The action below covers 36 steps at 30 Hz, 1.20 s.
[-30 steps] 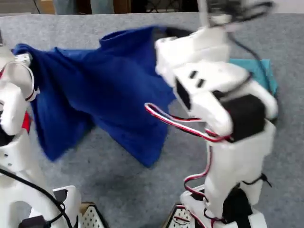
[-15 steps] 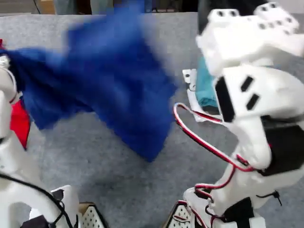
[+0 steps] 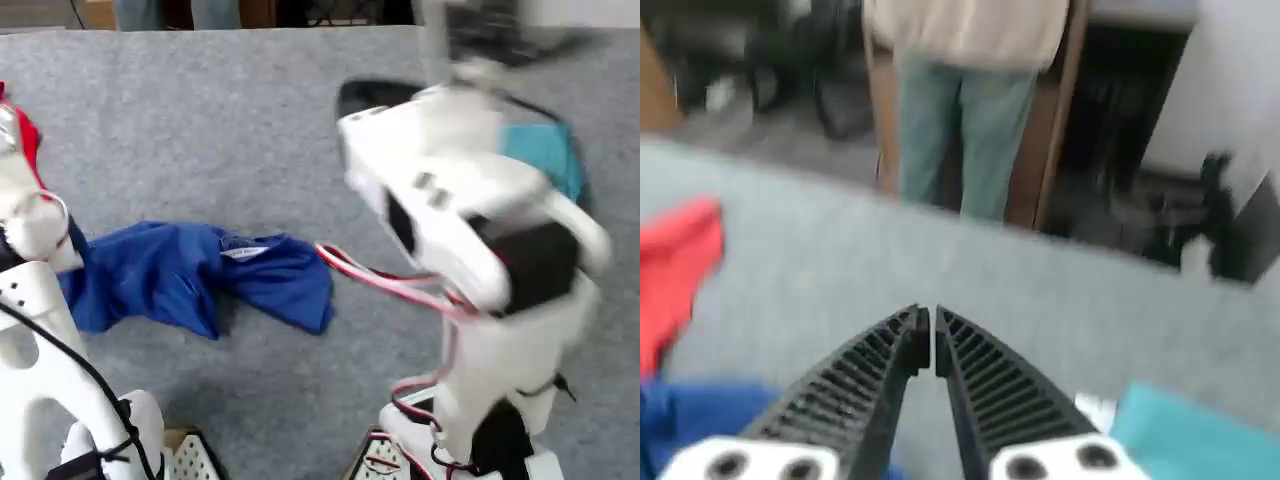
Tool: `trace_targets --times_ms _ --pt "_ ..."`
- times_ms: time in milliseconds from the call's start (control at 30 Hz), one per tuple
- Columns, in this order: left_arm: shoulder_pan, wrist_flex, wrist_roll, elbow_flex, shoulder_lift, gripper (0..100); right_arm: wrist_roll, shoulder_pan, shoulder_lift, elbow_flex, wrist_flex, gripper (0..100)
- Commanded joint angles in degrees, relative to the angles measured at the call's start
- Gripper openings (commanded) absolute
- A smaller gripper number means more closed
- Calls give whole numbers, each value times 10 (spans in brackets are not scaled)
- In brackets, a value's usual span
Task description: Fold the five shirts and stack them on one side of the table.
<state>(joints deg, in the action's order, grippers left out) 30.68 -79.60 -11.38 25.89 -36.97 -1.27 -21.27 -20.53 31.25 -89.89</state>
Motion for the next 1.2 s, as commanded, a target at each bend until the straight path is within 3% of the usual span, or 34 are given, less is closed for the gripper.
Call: trace_targets --times_ms 0,133,233,333,500,633,800,900,1033,1167 --pt "6 -4 -79 64 -7 30 -35 -65 -2 -151 -3 19" --pt "22 -12 -166 104 -7 30 -30 -121 -7 -304 35 19" --pt "39 -29 -173 104 -7 46 -32 -122 -7 -378 77 19" --pt "69 -62 -182 93 -7 170 -34 -121 -7 -417 94 19" --pt "134 -116 -284 88 -8 366 -34 -123 -3 -465 136 19" --pt "235 -128 -286 55 -8 371 -35 -138 3 -537 208 34" --pt "328 -117 -281 14 -6 371 -30 -182 62 -617 313 192" --pt "356 -91 -281 16 -3 371 -30 -195 124 -623 367 230" --pt "368 -44 -281 51 -5 357 -34 -193 229 -613 427 189" --pt "367 -15 -267 81 -3 225 -34 -171 331 -560 445 44"
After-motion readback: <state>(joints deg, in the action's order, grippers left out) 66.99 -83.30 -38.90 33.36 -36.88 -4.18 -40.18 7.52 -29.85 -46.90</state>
